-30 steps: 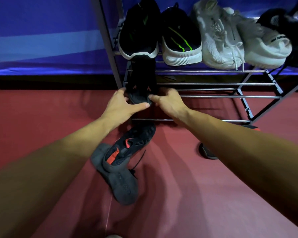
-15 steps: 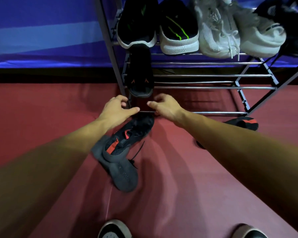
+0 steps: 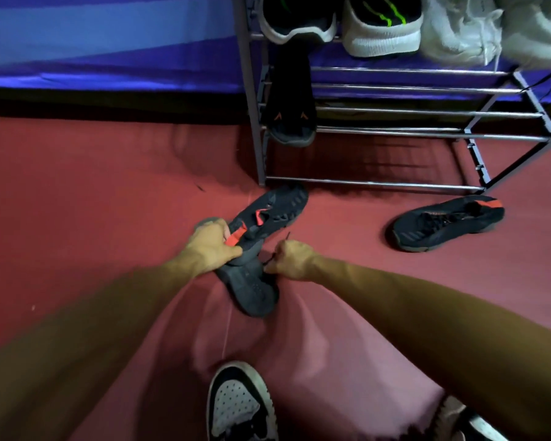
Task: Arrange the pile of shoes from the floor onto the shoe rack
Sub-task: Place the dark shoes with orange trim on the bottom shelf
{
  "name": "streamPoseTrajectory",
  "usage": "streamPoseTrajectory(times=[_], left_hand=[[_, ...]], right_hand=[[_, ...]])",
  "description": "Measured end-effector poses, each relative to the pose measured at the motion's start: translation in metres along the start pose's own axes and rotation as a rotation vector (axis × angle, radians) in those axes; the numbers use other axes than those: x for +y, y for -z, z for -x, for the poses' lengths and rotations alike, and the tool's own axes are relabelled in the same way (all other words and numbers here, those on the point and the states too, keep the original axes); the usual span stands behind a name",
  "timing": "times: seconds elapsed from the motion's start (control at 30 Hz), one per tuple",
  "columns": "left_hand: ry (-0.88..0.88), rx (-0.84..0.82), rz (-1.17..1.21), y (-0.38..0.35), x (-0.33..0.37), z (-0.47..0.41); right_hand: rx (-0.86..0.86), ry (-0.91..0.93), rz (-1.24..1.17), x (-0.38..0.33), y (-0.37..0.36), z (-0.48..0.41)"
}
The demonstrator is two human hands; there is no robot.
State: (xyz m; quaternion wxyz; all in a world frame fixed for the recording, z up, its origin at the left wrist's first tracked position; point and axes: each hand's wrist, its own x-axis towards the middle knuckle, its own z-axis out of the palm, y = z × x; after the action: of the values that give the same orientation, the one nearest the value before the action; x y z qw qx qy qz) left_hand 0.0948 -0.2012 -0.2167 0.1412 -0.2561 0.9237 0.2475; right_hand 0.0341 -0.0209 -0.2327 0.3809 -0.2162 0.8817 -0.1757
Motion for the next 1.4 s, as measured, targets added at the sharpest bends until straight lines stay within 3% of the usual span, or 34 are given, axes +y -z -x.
streamPoseTrajectory(times=[0.23,0.43,0.77,0.97,1.2,1.3,1.4], left_hand=[[0.096,-0.108,-0.001,-0.011,-0.027,0.008],[0.042,-0.402,-0.096,-0.03,-0.034,0.021],[-0.07,-0.425,-0.008,-0.022,-0.009,0.036],[-0.009,-0.439,0.028,-0.005,0.022,0.047],[-0.129,-0.412,0.195,0.028,0.116,0.09],[-0.144,-0.498,0.302,0.044,0.158,0.104],[-0.169,-0.65,0.323,0.068,0.183,0.116]], right_hand=[[-0.043,-0.018,-0.013,0.009,-0.025,-0.004],[-0.042,-0.014,-0.039,0.001,-0.034,-0.014],[-0.04,0.015,0.039,-0.005,-0.022,-0.006],[-0.076,-0.001,0.094,0.001,0.028,0.031],[-0.172,-0.031,0.295,0.0,0.136,0.093],[-0.208,-0.111,0.334,0.004,0.173,0.116],[-0.242,-0.211,0.221,0.017,0.201,0.133]])
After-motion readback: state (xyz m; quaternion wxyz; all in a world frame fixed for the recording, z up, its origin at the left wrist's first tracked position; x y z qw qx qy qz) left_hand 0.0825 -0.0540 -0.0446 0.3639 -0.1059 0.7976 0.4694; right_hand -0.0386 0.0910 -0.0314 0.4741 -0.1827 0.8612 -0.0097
